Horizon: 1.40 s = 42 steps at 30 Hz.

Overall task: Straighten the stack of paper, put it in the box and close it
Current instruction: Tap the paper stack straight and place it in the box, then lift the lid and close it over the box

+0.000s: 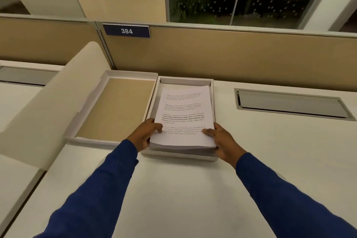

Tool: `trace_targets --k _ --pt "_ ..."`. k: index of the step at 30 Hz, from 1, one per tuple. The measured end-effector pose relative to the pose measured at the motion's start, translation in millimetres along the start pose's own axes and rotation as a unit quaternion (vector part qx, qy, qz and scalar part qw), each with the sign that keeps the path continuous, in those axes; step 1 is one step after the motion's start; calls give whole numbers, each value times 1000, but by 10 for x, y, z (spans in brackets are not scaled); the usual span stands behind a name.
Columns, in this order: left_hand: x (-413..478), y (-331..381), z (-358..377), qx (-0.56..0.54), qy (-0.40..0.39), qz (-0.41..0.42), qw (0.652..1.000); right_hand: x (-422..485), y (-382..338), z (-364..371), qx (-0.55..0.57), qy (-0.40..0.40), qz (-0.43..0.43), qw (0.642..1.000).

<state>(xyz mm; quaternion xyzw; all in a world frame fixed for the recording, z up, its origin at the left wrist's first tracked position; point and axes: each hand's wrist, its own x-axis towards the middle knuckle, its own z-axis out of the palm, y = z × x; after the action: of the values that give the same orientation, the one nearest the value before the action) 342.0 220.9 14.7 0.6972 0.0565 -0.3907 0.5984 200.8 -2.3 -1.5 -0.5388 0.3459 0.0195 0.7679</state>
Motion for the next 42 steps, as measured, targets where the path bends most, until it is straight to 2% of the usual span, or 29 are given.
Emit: trace_targets --k 8,16,23,27,30,32,34,36,38,40,42 --pt "475 21 -38 83 56 29 995 428 33 152 14 28 28 999" --pt "621 -163 90 118 111 54 985 556 -8 248 -113 98 39 988" --pt "469 -187 189 220 159 80 959 506 -17 364 -265 168 -34 949" --pt "232 -251 169 256 184 134 940 359 -53 319 -373 182 -101 904" --pt "-16 -348 92 179 250 188 933 218 -33 213 -393 217 -165 878" --pt "-153 -446 -28 140 326 233 905 146 18 128 -407 250 -189 858" --pt "-254 -589 -192 109 400 250 875 98 99 53 -417 269 -172 851" --pt "-302 -753 -361 52 457 199 866 75 195 -8 -425 269 -137 853" --pt "-296 -899 -507 -39 477 104 872 67 287 -44 -434 258 -111 856" --pt "-269 -965 -605 -92 462 19 882 66 361 -49 -440 249 -96 857" --pt "-217 -934 -693 -99 434 3 895 75 428 -32 -451 244 -90 854"
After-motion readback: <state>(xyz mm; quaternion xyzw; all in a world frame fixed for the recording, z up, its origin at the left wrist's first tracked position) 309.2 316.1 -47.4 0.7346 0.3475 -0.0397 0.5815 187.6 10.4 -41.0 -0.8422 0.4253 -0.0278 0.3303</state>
